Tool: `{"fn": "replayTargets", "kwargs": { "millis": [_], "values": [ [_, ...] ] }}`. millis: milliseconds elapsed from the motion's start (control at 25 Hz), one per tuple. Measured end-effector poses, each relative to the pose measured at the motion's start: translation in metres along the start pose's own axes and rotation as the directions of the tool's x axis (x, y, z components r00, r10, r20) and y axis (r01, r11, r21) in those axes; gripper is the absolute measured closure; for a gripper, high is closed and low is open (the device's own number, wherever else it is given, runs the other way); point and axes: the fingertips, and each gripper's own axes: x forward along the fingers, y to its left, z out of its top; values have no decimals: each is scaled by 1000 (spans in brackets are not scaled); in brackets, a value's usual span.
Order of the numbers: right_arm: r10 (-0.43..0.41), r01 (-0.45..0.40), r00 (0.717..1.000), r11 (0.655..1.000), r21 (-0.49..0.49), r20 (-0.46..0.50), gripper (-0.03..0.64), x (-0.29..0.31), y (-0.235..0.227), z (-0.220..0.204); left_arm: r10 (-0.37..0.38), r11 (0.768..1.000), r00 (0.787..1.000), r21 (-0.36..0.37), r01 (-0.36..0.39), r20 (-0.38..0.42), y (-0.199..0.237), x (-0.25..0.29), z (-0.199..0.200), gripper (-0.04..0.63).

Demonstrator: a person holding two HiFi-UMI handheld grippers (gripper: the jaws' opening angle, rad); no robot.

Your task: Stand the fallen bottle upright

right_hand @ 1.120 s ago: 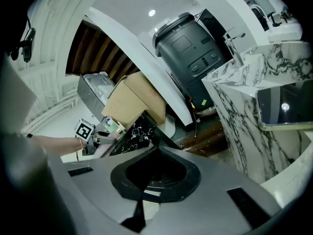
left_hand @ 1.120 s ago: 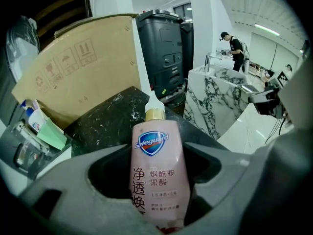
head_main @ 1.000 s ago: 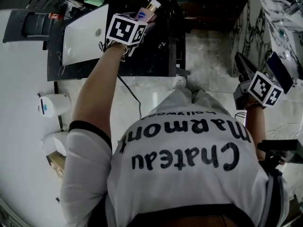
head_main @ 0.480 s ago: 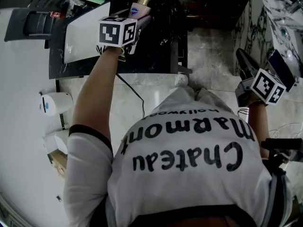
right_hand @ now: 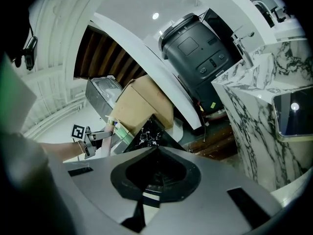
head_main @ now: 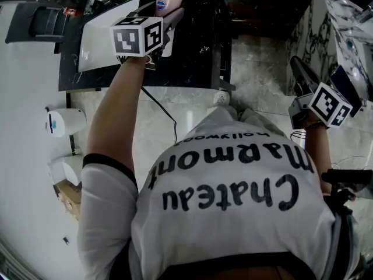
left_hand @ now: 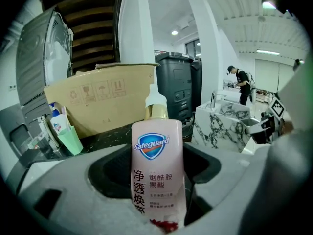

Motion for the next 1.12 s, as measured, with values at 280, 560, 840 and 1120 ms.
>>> {"fn": "replayTargets", "kwargs": {
  "millis": [280,560,840,1120],
  "values": [
    [14,-14,1000,1000,-25,-3,606,2,4,5,31,996,988,-89,-17,150,6,-15,22,276],
    [46,-47,999,998,-51,-23,607,8,14,12,93,991,970,-119,-67,226,10,-32,26,279],
    [86,-92,994,992,-91,-65,606,15,26,11,170,977,941,-175,-122,292,17,-53,20,284],
    [115,-127,988,984,-121,-106,607,14,42,6,203,972,925,-178,-151,323,12,-74,17,288]
  ]
}}
